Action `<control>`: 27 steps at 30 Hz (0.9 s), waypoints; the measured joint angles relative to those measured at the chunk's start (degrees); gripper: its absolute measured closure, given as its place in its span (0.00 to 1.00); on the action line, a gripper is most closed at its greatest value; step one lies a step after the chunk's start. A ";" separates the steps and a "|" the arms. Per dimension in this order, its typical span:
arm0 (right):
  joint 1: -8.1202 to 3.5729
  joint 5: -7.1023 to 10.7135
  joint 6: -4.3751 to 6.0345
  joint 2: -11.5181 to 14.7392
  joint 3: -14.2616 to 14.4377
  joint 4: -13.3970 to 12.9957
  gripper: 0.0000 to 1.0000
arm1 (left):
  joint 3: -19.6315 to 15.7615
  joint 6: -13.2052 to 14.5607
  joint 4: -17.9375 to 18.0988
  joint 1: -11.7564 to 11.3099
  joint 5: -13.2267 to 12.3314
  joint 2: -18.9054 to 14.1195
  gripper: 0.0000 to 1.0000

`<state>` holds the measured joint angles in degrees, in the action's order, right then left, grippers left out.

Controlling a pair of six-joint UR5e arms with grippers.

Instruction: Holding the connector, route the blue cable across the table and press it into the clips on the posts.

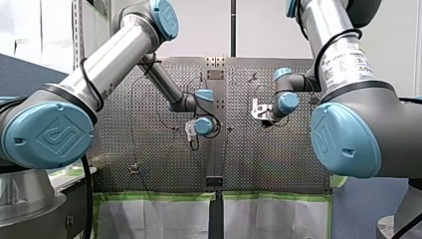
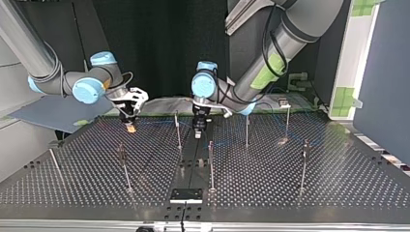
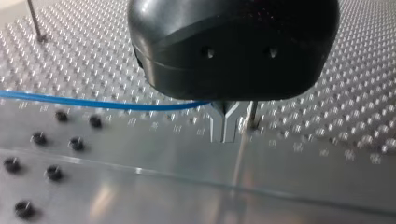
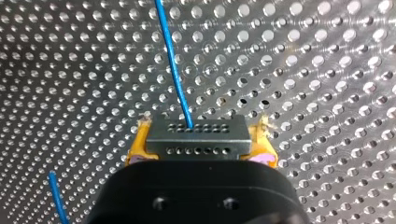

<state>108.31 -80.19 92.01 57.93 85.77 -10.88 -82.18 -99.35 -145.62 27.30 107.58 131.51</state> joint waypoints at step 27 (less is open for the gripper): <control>-1.86 1.95 0.03 -2.51 -3.10 -0.18 1.00 | 1.69 2.04 -9.33 1.64 1.19 -0.51 0.00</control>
<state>106.45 -78.23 92.04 55.42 82.67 -11.06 -80.49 -97.31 -154.95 28.94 108.76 131.00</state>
